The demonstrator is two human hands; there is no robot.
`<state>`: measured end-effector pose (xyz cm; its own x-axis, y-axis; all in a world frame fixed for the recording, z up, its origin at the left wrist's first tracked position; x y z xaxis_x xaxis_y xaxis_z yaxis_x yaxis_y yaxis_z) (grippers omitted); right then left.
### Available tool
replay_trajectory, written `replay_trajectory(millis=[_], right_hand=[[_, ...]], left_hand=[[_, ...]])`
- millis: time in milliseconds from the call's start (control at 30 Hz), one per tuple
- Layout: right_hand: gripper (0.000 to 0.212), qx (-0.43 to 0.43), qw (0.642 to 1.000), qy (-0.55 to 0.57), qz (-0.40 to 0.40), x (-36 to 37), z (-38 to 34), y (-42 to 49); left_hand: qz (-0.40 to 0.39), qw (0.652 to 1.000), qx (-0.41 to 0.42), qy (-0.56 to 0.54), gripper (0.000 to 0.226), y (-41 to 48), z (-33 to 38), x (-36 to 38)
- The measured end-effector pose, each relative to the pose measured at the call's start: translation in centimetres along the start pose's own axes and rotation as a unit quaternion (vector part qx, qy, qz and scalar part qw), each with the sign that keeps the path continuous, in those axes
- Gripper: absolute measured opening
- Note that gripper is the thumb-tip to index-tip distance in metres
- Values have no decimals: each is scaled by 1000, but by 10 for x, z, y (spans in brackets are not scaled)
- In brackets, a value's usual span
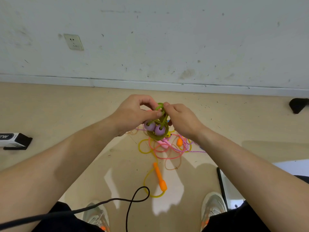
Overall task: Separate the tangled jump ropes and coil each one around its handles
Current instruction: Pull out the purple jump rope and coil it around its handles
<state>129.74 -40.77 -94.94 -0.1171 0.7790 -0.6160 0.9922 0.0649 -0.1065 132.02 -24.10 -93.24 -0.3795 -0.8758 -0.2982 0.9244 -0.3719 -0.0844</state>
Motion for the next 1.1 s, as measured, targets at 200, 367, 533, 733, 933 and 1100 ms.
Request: replay_trajectory(millis=[200, 367, 533, 733, 933, 1100], right_hand=[[40, -7, 999, 40, 24, 3, 7, 3], [32, -62, 998, 10, 7, 2, 3, -1], [30, -104, 994, -29, 23, 4, 5, -1], [18, -83, 988, -126, 31, 15, 8, -2], [17, -58, 977, -203, 26, 12, 11, -4], [21, -84, 962, -256, 31, 13, 22, -4]], left_hand=[[43, 998, 1, -45, 8, 0, 1, 9], [62, 996, -22, -60, 6, 2, -5, 10], [99, 993, -27, -56, 11, 2, -8, 9], [104, 989, -67, -81, 13, 4, -11, 16], [101, 992, -81, -8, 20, 4, -12, 17], [121, 988, -91, -34, 11, 4, -12, 11]])
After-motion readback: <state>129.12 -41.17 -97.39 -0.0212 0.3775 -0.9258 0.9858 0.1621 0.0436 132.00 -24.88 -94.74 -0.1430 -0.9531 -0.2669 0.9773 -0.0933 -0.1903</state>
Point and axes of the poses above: each hand's wrist, its own y-axis towards the middle knuckle, its own x-axis out of the palm, z = x × y, the point moved 2 cm from there along y, towards the middle knuckle, and after that the axes turned 2 degrees about -y, right-handed, at the moved point
